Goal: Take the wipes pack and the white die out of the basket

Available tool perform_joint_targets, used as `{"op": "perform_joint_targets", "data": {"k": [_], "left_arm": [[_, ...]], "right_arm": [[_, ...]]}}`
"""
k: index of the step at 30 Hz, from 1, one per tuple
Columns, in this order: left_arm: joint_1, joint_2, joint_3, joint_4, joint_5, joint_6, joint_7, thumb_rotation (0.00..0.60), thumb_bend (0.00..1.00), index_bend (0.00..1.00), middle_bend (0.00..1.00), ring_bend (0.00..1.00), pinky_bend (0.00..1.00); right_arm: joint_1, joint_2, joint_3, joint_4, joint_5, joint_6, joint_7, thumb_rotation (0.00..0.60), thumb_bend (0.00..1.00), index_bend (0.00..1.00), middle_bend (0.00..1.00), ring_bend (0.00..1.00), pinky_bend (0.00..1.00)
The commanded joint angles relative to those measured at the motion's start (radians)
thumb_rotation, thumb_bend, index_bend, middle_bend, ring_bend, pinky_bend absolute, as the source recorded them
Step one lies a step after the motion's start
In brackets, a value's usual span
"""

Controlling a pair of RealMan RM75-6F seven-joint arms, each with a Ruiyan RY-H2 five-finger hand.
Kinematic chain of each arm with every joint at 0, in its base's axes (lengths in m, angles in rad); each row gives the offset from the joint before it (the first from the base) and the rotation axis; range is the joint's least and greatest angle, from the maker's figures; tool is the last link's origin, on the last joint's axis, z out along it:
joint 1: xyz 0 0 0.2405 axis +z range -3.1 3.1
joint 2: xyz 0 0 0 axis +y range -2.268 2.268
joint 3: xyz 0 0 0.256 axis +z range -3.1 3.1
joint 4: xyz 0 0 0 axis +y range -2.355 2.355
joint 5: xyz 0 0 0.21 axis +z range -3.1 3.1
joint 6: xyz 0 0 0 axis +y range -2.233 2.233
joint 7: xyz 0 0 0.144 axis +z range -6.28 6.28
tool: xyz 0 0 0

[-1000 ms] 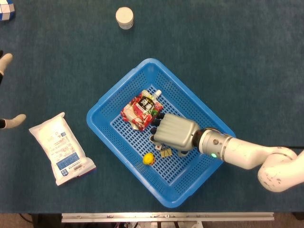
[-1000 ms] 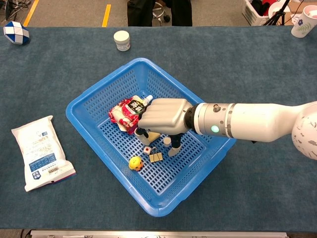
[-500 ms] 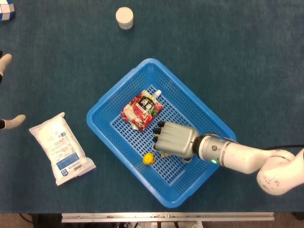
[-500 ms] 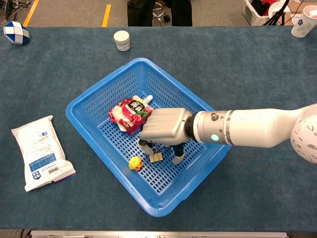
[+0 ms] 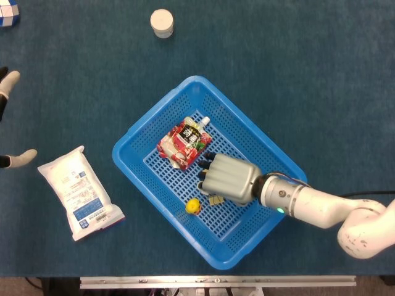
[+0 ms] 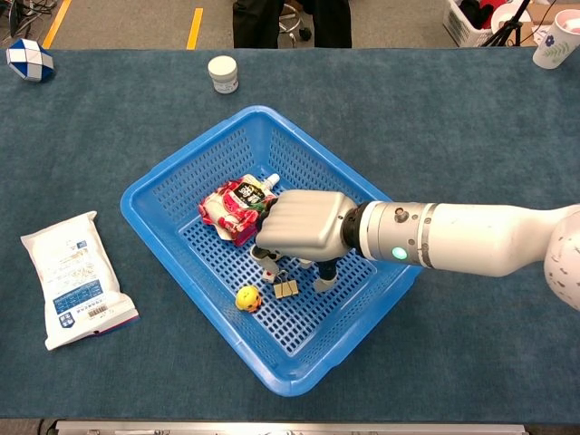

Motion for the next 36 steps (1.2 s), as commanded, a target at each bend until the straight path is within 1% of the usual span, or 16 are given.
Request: {"op": "perform_joint_targets", "data": {"k": [1,4,6,7,9,12,18,23,31,36], "left_arm": [[0.001,0.002,0.0,-0.001,0.001,0.001,-0.002,0.6,0.0,0.0,0.0,0.0,0.0],[0.003,0.004,-0.001,0.001,0.0,0.002,-0.004,0.6,0.0,0.0,0.0,0.0,0.0],[0.006,0.006,0.0,0.001,0.002,0.005,-0.007,0.6,0.0,0.0,0.0,0.0,0.0],[0.008,0.008,0.001,0.002,0.004,0.007,-0.01,0.6,0.0,0.0,0.0,0.0,0.0],[0.011,0.01,0.002,0.003,0.008,0.009,-0.013,0.6,0.0,0.0,0.0,0.0,0.0],[0.016,0.012,0.005,0.006,0.013,0.01,-0.02,0.6,0.0,0.0,0.0,0.0,0.0],[0.021,0.015,0.007,0.011,0.024,0.012,-0.031,0.6,0.0,0.0,0.0,0.0,0.0],[0.02,0.014,0.007,0.013,0.03,0.008,-0.033,0.6,0.0,0.0,0.0,0.0,0.0],[0.019,0.013,0.008,0.011,0.029,0.003,-0.03,0.6,0.0,0.0,0.0,0.0,0.0],[0.017,0.014,0.006,0.01,0.025,-0.004,-0.034,0.6,0.0,0.0,0.0,0.0,0.0]], "right_arm": [[0.002,-0.016,0.006,0.011,0.031,0.021,-0.028,0.6,0.13,0.43,0.39,0.2,0.2],[0.014,-0.028,0.006,0.013,0.059,0.017,-0.049,0.6,0.18,0.43,0.39,0.2,0.2],[0.023,-0.036,0.002,0.017,0.074,0.016,-0.069,0.6,0.24,0.43,0.39,0.2,0.2],[0.028,-0.041,0.001,0.017,0.084,0.018,-0.08,0.6,0.24,0.43,0.39,0.2,0.2],[0.034,-0.047,-0.002,0.015,0.099,0.02,-0.094,0.6,0.25,0.44,0.39,0.2,0.2],[0.041,-0.053,-0.004,0.012,0.117,0.029,-0.108,0.6,0.25,0.47,0.39,0.2,0.2],[0.053,-0.06,-0.014,0.008,0.144,0.037,-0.127,0.6,0.26,0.49,0.39,0.2,0.2],[0.058,-0.06,-0.026,0.006,0.154,0.044,-0.135,0.6,0.32,0.52,0.39,0.2,0.2],[0.063,-0.055,-0.036,0.001,0.157,0.056,-0.141,0.6,0.33,0.52,0.39,0.2,0.2],[0.061,-0.055,-0.024,-0.003,0.151,0.069,-0.13,0.6,0.33,0.52,0.39,0.2,0.2]]}}
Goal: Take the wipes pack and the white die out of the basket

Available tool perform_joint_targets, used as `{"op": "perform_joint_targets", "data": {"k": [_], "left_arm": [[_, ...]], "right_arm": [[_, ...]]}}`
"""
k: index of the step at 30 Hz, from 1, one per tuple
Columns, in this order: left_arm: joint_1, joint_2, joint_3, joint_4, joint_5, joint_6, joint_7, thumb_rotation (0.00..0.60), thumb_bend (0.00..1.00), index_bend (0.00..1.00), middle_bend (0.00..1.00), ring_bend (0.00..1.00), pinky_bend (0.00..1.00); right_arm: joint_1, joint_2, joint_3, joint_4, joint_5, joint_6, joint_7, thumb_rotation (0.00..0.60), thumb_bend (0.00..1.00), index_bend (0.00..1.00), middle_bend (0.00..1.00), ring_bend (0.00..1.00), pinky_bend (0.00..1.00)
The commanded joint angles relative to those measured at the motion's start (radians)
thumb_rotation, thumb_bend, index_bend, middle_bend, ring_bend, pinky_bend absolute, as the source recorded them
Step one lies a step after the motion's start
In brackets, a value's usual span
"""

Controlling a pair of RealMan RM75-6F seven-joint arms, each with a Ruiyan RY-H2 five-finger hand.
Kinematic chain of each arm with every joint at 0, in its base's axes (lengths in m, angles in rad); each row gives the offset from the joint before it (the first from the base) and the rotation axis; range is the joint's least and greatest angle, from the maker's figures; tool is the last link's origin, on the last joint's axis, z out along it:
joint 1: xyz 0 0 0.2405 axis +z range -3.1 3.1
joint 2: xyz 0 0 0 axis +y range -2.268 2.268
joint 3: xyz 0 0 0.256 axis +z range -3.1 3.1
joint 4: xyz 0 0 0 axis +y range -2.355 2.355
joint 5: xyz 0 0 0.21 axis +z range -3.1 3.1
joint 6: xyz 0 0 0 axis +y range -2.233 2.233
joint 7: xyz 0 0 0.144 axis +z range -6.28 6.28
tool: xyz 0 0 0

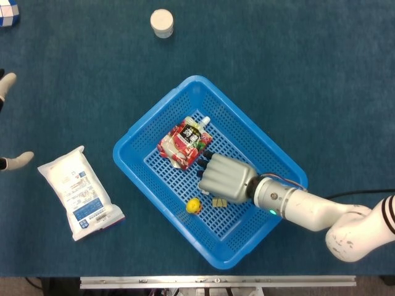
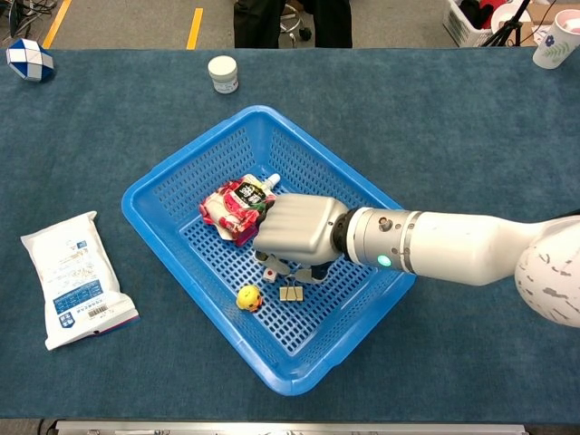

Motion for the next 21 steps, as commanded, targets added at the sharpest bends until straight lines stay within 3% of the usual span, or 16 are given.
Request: {"op": "perform_joint_targets", "data": {"k": [1,6,21], "left_arm": [[0.003,0.001,0.001,0.001,0.004,0.003,-0.003,0.6,0.0,0.0,0.0,0.0,0.0],[0.007,0.007,0.002,-0.002,0.009,0.006,-0.01,0.6,0.0,0.0,0.0,0.0,0.0],[0.003,0.006,0.0,-0.007,0.007,0.0,-0.001,0.6,0.0,0.0,0.0,0.0,0.0]], "right_arm": [[-0.002,0.0,0.01,-0.001,-0.015,0.011,0.009,0.6,0.33,0.52,0.39,0.2,0.2],[-0.001,-0.004,0.015,0.002,-0.033,0.007,0.017,0.6,0.33,0.52,0.39,0.2,0.2],[0.003,0.069,-0.056,-0.115,-0.046,-0.022,0.005,0.6,0.33,0.52,0.39,0.21,0.2]]}}
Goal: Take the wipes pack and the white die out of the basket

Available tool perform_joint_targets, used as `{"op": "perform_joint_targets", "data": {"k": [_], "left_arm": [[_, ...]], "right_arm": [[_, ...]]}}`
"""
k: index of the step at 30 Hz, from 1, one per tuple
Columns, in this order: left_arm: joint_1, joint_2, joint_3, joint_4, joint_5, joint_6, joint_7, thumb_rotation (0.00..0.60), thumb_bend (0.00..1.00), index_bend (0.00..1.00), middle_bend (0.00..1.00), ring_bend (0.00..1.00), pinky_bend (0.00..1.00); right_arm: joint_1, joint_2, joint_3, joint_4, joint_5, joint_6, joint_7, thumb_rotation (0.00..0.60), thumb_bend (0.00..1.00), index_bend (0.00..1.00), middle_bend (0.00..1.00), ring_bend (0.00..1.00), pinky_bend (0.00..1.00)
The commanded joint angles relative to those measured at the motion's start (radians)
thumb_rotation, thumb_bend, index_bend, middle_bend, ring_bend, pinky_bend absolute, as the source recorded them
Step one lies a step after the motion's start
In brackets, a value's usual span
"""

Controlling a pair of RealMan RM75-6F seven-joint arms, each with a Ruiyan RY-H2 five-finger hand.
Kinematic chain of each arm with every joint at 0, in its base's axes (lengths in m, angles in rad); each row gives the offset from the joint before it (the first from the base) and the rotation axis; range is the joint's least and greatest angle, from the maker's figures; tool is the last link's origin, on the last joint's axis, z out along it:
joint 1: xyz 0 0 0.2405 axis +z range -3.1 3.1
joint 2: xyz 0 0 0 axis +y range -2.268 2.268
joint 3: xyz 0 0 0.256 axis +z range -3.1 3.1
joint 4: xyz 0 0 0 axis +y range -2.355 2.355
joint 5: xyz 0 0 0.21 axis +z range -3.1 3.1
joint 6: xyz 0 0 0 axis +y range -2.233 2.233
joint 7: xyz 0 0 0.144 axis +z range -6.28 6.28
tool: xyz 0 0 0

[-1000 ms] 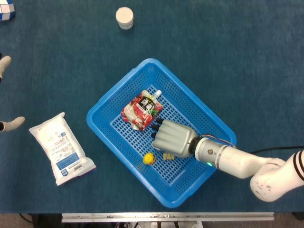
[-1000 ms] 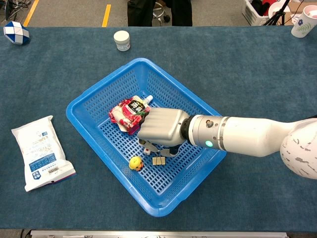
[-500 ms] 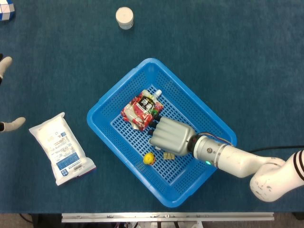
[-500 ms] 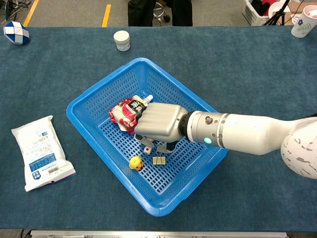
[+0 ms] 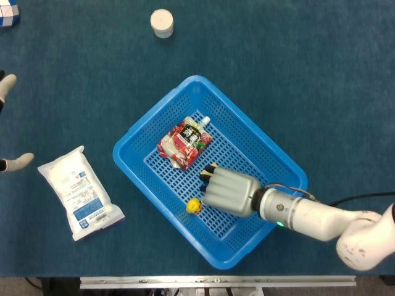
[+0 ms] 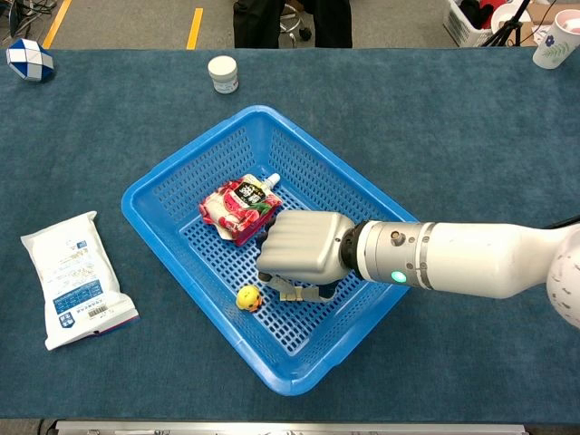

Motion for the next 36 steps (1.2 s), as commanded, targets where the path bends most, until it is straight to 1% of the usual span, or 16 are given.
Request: {"op": "perform_joint_targets", "data": {"k": [1,5,11,16,20,25,28,32,36], "left_arm": [[-0.005,-0.002,-0.003,-0.001,-0.002,-0.004,0.003,0.6,0.0,0.0,0.0,0.0,0.0],[-0.01,-0.006,-0.006,-0.001,-0.006,-0.009,0.006,0.6,0.0,0.0,0.0,0.0,0.0],[-0.018,-0.009,-0.011,-0.003,-0.016,-0.014,0.014,0.6,0.0,0.0,0.0,0.0,0.0],[-0.019,-0.01,-0.01,-0.006,-0.019,-0.016,0.018,0.6,0.0,0.0,0.0,0.0,0.0],[-0.012,-0.008,-0.007,-0.009,-0.018,-0.007,0.02,0.6,0.0,0.0,0.0,0.0,0.0],[-0.005,-0.006,-0.005,-0.01,-0.019,0.002,0.02,0.6,0.0,0.0,0.0,0.0,0.0],[-0.008,-0.008,-0.006,-0.01,-0.019,-0.001,0.022,0.6,0.0,0.0,0.0,0.0,0.0],[-0.013,-0.012,-0.007,-0.011,-0.018,-0.006,0.026,0.6,0.0,0.0,0.0,0.0,0.0],[-0.014,-0.014,-0.006,-0.014,-0.016,-0.006,0.029,0.6,0.0,0.0,0.0,0.0,0.0]], "right_arm": [[-0.002,0.026,-0.018,-0.031,-0.002,-0.007,0.007,0.6,0.33,0.52,0.39,0.21,0.21],[-0.007,0.054,-0.024,-0.064,-0.012,-0.005,0.027,0.6,0.33,0.52,0.39,0.21,0.22],[-0.023,0.08,-0.014,-0.079,-0.038,0.006,0.07,0.6,0.33,0.52,0.39,0.24,0.29],[-0.025,0.054,-0.001,-0.034,-0.024,-0.01,0.093,0.6,0.33,0.52,0.39,0.24,0.3],[-0.02,0.037,-0.01,-0.011,-0.02,-0.032,0.093,0.6,0.33,0.52,0.39,0.24,0.3],[-0.021,0.051,-0.022,-0.03,-0.032,-0.033,0.092,0.6,0.33,0.52,0.39,0.24,0.3],[-0.027,0.07,-0.022,-0.052,-0.043,-0.026,0.106,0.6,0.33,0.52,0.39,0.25,0.32],[-0.035,0.082,-0.009,-0.055,-0.053,-0.012,0.122,0.6,0.33,0.52,0.39,0.25,0.33],[-0.038,0.062,0.018,-0.014,-0.059,0.008,0.123,0.6,0.33,0.52,0.39,0.25,0.34]]}}
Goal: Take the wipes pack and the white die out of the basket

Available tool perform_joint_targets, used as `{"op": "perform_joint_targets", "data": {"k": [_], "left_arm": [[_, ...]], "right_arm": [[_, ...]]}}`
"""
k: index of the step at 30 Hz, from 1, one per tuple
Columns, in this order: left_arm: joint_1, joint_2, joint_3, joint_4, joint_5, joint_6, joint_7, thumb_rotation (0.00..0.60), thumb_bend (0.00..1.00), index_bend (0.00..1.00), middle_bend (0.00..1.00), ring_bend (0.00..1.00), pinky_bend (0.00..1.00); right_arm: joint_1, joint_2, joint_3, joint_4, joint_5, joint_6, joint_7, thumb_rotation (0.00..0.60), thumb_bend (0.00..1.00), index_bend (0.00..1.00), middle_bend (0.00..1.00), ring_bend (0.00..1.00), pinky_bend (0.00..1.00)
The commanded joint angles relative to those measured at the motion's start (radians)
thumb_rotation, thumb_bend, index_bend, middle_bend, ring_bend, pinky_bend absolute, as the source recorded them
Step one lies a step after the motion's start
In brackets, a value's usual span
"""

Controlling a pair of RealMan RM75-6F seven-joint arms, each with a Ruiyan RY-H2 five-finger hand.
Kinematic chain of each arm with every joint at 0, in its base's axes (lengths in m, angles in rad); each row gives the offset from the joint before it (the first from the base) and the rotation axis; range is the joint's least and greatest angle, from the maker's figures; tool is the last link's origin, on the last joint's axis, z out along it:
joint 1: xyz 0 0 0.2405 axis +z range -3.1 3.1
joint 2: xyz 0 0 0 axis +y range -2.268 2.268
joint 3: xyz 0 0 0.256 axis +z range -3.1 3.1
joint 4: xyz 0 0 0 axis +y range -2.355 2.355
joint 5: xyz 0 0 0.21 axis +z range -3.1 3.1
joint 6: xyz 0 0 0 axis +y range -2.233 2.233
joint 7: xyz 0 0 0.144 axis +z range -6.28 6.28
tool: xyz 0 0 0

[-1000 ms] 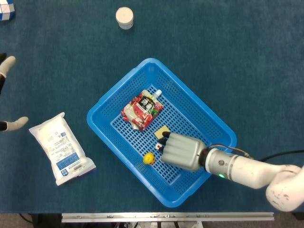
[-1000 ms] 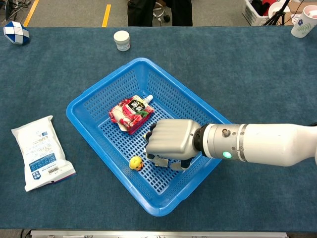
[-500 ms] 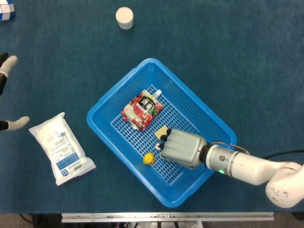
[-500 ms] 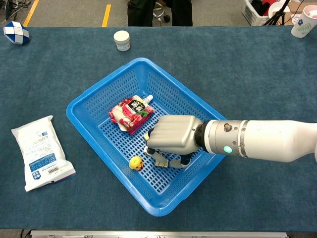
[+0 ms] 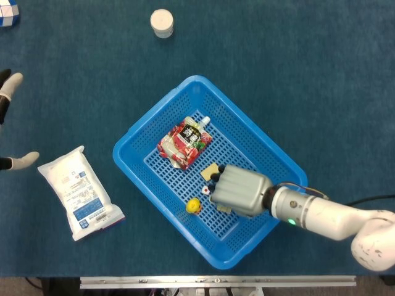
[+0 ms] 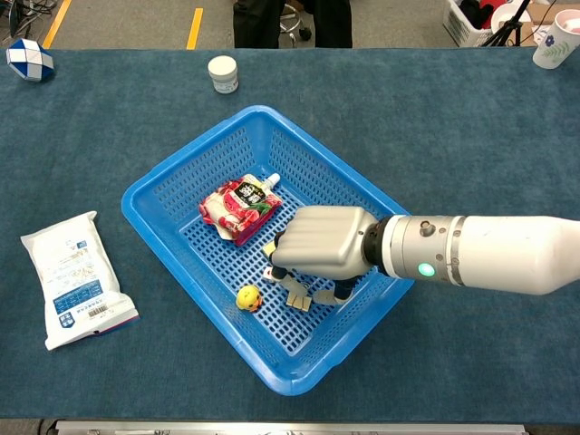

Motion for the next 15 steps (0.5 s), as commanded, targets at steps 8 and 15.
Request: {"op": "perform_joint_targets", "data": {"k": [8,15], "left_arm": [[0.015,0.01,0.007,-0.009,0.001,0.017,0.0,0.6,0.0,0.0,0.0,0.0,0.0],[0.034,0.021,0.016,-0.01,0.013,0.033,-0.017,0.6,0.0,0.0,0.0,0.0,0.0]], "right_arm": [[-0.008,-0.12,0.064,0.136,-0.065,0.046,-0.03,0.6,0.2,0.52,0.39,0.25,0.35],[0.0,-0.167,0.074,0.184,-0.089,0.042,-0.08,0.6,0.17,0.52,0.39,0.26,0.34]]}}
